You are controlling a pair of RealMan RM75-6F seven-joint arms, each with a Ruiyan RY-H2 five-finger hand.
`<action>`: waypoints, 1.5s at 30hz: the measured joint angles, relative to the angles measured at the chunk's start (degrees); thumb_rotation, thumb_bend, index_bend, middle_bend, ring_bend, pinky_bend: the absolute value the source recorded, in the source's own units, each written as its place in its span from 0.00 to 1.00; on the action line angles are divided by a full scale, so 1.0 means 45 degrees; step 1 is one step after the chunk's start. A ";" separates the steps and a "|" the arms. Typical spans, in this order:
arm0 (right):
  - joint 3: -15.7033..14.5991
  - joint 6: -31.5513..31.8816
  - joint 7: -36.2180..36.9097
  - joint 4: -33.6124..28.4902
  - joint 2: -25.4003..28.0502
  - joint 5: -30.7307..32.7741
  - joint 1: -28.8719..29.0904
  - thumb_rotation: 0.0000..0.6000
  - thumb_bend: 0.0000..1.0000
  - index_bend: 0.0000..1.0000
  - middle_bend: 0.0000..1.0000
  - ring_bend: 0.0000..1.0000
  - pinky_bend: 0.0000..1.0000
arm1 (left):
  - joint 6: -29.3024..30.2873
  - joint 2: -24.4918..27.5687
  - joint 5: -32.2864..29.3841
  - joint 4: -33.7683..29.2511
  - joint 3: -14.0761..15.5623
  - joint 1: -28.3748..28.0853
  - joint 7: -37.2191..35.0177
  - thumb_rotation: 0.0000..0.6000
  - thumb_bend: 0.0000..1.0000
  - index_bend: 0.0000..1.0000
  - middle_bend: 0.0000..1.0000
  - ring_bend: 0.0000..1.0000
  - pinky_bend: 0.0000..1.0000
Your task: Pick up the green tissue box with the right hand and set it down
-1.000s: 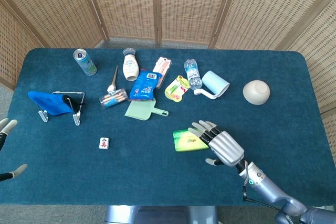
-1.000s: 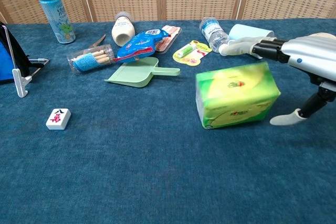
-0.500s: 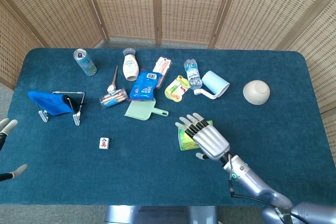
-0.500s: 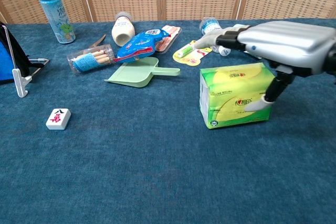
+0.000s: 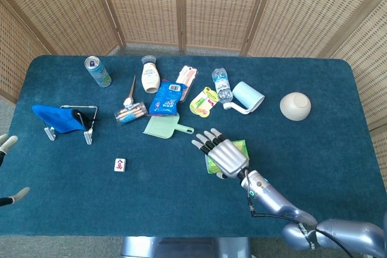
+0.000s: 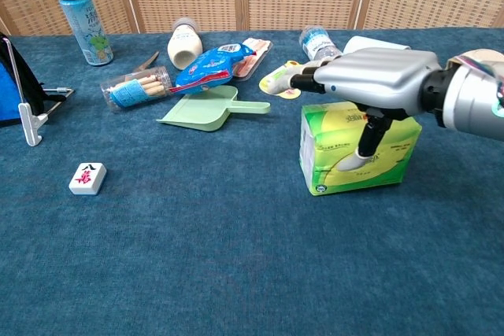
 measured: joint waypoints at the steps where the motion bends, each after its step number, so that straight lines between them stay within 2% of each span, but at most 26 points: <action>1: 0.0041 0.0009 -0.0122 0.0047 -0.0074 0.0208 0.0052 1.00 0.19 0.00 0.13 0.02 0.08 | 0.0008 0.0001 -0.0006 0.0006 -0.0003 0.0006 -0.0010 1.00 0.08 0.00 0.00 0.00 0.00; 3: 0.0098 0.0089 -0.0444 0.0194 -0.0274 0.0592 0.0160 1.00 0.21 0.02 0.19 0.05 0.09 | 0.0023 0.0005 -0.0014 0.0018 -0.0008 0.0015 -0.0035 1.00 0.08 0.00 0.00 0.00 0.00; 6: 0.0042 0.0300 -0.0561 0.0424 -0.0469 0.0769 0.0201 1.00 0.27 0.12 0.27 0.12 0.11 | 0.0005 0.0005 -0.0015 0.0032 -0.0014 0.0005 -0.0053 1.00 0.08 0.00 0.00 0.00 0.00; 10: -0.0134 0.0582 -0.0410 0.0618 -0.0563 0.0529 0.0118 1.00 0.33 0.21 0.36 0.19 0.13 | 0.0003 -0.0002 0.0005 0.0032 -0.0009 0.0002 -0.0026 1.00 0.08 0.00 0.00 0.00 0.00; 14: -0.0222 0.0810 -0.0121 0.0672 -0.0573 0.0139 0.0033 1.00 0.34 0.30 0.45 0.25 0.15 | 0.0008 -0.0007 0.0007 0.0007 -0.0005 0.0008 0.0009 1.00 0.08 0.00 0.00 0.00 0.00; 22: -0.0375 0.1471 0.0912 0.0632 -0.0531 -0.1091 -0.0221 1.00 0.32 0.35 0.49 0.29 0.18 | -0.0025 -0.0026 0.0030 -0.0026 0.0014 0.0001 0.0109 1.00 0.08 0.00 0.00 0.00 0.00; 25: -0.0417 0.2049 0.1903 0.0690 -0.0620 -0.1858 -0.0428 1.00 0.32 0.35 0.50 0.29 0.18 | -0.0067 -0.0038 0.0043 -0.0043 0.0028 -0.0013 0.0145 1.00 0.08 0.00 0.00 0.00 0.00; 32: -0.0305 0.4346 0.5672 0.1665 -0.1523 -0.3505 -0.1145 1.00 0.36 0.35 0.49 0.29 0.20 | -0.0094 -0.0056 0.0124 -0.0112 0.0077 -0.0014 0.0271 1.00 0.08 0.00 0.00 0.00 0.00; 38: 0.0069 0.5850 0.8433 0.2832 -0.2953 -0.3601 -0.1951 1.00 0.39 0.38 0.49 0.29 0.20 | -0.0108 -0.0055 0.0086 -0.0119 0.0071 -0.0017 0.0259 1.00 0.08 0.00 0.00 0.00 0.00; 45: 0.0190 0.6397 0.9618 0.3835 -0.3757 -0.3437 -0.2574 1.00 0.38 0.37 0.49 0.28 0.20 | -0.0141 -0.0066 0.0076 -0.0128 0.0075 -0.0031 0.0278 1.00 0.08 0.00 0.00 0.00 0.00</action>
